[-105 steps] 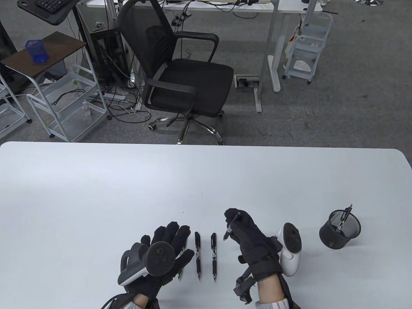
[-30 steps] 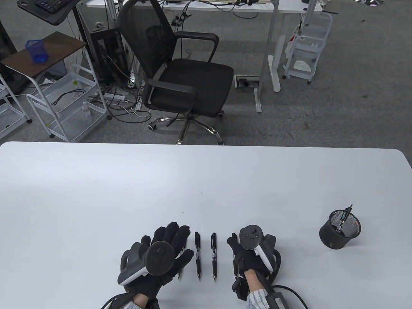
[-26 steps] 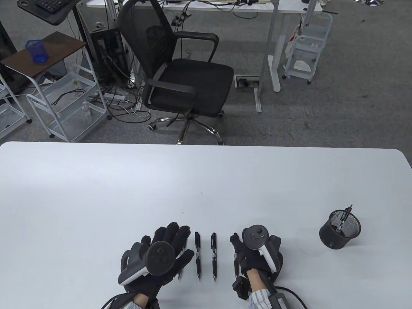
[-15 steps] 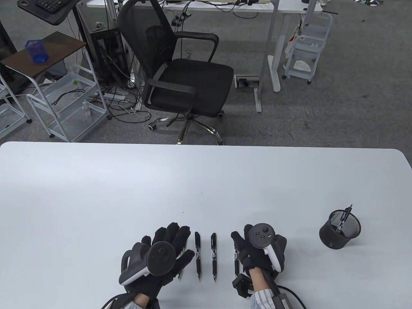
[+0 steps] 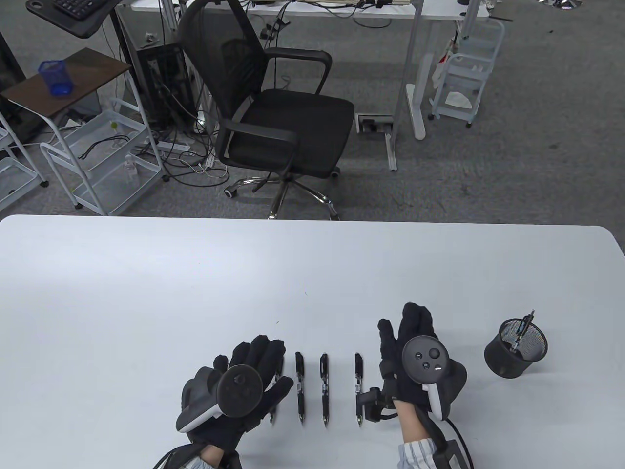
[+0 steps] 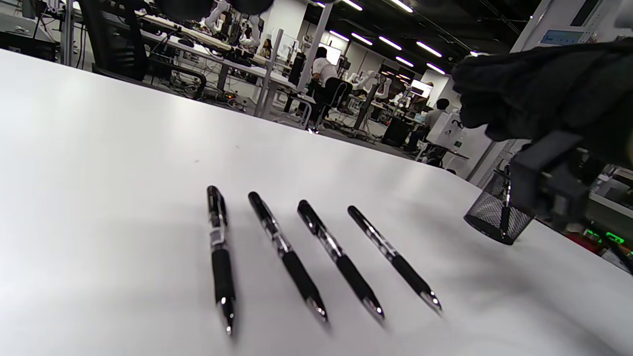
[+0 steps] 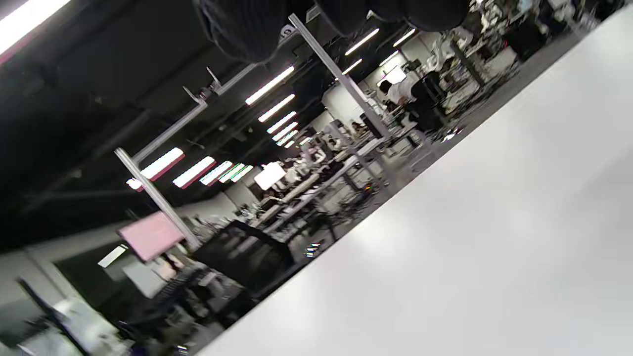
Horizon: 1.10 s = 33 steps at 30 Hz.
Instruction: Press to open click pens
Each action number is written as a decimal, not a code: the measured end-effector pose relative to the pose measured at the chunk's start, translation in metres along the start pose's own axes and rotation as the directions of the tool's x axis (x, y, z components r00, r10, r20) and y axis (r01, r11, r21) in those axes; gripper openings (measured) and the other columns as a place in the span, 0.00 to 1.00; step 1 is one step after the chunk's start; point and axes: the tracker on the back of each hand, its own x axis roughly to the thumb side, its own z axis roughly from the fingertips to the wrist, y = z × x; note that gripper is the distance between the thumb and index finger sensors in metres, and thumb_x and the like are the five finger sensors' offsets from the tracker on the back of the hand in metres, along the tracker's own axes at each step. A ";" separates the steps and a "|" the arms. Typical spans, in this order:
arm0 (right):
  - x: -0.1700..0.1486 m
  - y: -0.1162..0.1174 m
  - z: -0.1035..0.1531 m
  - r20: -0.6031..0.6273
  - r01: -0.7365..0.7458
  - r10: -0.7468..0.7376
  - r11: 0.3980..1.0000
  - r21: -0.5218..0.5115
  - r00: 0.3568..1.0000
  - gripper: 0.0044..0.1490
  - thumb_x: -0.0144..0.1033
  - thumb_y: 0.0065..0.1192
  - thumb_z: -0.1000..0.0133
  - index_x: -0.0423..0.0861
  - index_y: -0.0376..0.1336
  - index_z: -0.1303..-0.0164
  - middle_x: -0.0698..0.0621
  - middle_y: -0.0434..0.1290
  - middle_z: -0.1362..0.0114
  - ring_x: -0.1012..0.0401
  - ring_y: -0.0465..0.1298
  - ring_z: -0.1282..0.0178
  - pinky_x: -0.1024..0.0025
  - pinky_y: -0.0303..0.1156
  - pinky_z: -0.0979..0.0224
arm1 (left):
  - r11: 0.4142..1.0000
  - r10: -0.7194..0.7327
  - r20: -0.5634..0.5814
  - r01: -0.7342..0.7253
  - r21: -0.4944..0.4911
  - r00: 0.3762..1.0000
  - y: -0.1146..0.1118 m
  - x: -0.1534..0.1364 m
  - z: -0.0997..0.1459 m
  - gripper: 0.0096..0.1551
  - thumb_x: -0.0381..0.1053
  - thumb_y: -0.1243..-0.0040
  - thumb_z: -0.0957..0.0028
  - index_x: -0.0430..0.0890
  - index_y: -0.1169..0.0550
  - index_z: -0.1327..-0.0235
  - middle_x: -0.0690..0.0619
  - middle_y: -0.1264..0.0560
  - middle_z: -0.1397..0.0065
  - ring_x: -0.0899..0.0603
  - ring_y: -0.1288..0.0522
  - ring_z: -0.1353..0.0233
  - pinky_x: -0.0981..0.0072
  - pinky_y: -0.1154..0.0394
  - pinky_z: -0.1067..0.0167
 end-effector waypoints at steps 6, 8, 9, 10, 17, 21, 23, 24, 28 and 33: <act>-0.046 -0.055 -0.049 -0.229 -0.254 0.232 0.965 -0.071 0.945 0.48 0.37 0.58 0.31 0.22 0.45 0.13 0.20 0.41 0.14 0.27 0.48 0.17 0.28 0.40 0.20 | 1.000 -0.011 -0.003 0.011 -0.011 1.000 -0.003 0.001 -0.001 0.41 0.67 0.64 0.24 0.48 0.51 0.05 0.36 0.53 0.06 0.22 0.50 0.12 0.19 0.54 0.24; -0.068 -0.072 -0.062 -0.317 -0.309 0.268 0.947 -0.087 0.910 0.49 0.38 0.59 0.32 0.23 0.45 0.13 0.21 0.40 0.14 0.27 0.46 0.16 0.28 0.39 0.20 | 1.000 -0.014 -0.005 0.014 -0.010 1.000 -0.003 0.001 -0.001 0.41 0.67 0.64 0.24 0.48 0.51 0.05 0.36 0.53 0.06 0.22 0.50 0.12 0.19 0.54 0.24; -0.081 -0.079 -0.067 -0.366 -0.323 0.271 0.942 -0.089 0.891 0.50 0.38 0.60 0.32 0.23 0.45 0.12 0.21 0.39 0.14 0.27 0.46 0.16 0.28 0.39 0.20 | 1.000 -0.018 -0.009 0.017 -0.009 1.000 -0.002 0.000 -0.001 0.41 0.67 0.64 0.24 0.48 0.51 0.05 0.36 0.53 0.06 0.22 0.50 0.12 0.19 0.54 0.24; -0.089 -0.082 -0.070 -0.396 -0.324 0.265 0.942 -0.090 0.879 0.50 0.39 0.60 0.32 0.24 0.45 0.12 0.21 0.39 0.14 0.28 0.45 0.16 0.28 0.38 0.20 | 1.000 -0.018 -0.012 0.017 -0.006 1.000 -0.002 0.000 -0.002 0.41 0.67 0.64 0.24 0.48 0.51 0.05 0.36 0.53 0.06 0.22 0.50 0.12 0.19 0.54 0.24; -0.143 -0.083 -0.087 -0.526 -0.292 0.208 0.953 -0.082 0.825 0.44 0.42 0.62 0.33 0.28 0.56 0.15 0.24 0.37 0.12 0.30 0.42 0.15 0.30 0.35 0.20 | 1.000 -0.021 -0.043 0.020 -0.015 0.999 -0.005 -0.007 -0.005 0.41 0.67 0.64 0.24 0.48 0.51 0.05 0.36 0.52 0.06 0.22 0.50 0.12 0.19 0.54 0.24; -0.155 -0.078 -0.098 -0.554 -0.295 0.210 0.953 -0.068 0.805 0.42 0.41 0.62 0.34 0.30 0.58 0.16 0.25 0.36 0.12 0.30 0.40 0.15 0.30 0.33 0.20 | 1.000 -0.016 -0.055 0.016 -0.009 0.998 -0.003 -0.011 -0.006 0.41 0.67 0.64 0.24 0.48 0.51 0.05 0.36 0.52 0.06 0.22 0.50 0.12 0.19 0.54 0.24; -0.158 -0.078 -0.103 -0.571 -0.292 0.205 0.954 -0.064 0.795 0.43 0.41 0.63 0.34 0.30 0.57 0.15 0.26 0.35 0.11 0.30 0.37 0.15 0.30 0.32 0.21 | 1.000 -0.004 -0.056 0.004 -0.007 0.998 -0.002 -0.014 -0.006 0.41 0.67 0.64 0.24 0.48 0.51 0.05 0.36 0.52 0.06 0.22 0.50 0.12 0.19 0.54 0.24; -0.159 -0.078 -0.105 -0.578 -0.295 0.207 0.953 -0.063 0.790 0.43 0.41 0.63 0.34 0.30 0.57 0.15 0.26 0.35 0.11 0.30 0.37 0.15 0.30 0.32 0.21 | 1.000 0.002 -0.056 -0.003 -0.006 0.998 -0.001 -0.014 -0.006 0.40 0.67 0.64 0.24 0.48 0.51 0.05 0.36 0.52 0.06 0.22 0.50 0.12 0.19 0.54 0.24; -0.165 -0.078 -0.111 -0.603 -0.316 0.233 0.948 -0.032 0.763 0.43 0.40 0.63 0.34 0.30 0.57 0.15 0.26 0.34 0.11 0.30 0.35 0.16 0.29 0.31 0.21 | 1.000 0.013 -0.062 -0.013 -0.002 0.998 0.000 -0.017 -0.006 0.41 0.67 0.64 0.24 0.48 0.51 0.05 0.35 0.52 0.06 0.22 0.50 0.12 0.19 0.54 0.24; -0.173 -0.077 -0.112 -0.624 -0.305 0.214 0.951 -0.041 0.752 0.37 0.37 0.64 0.35 0.32 0.62 0.19 0.26 0.35 0.11 0.30 0.34 0.16 0.27 0.31 0.22 | 1.000 0.009 -0.072 -0.009 -0.007 0.997 -0.001 -0.018 -0.007 0.40 0.67 0.64 0.24 0.48 0.51 0.05 0.36 0.52 0.06 0.22 0.50 0.12 0.19 0.54 0.24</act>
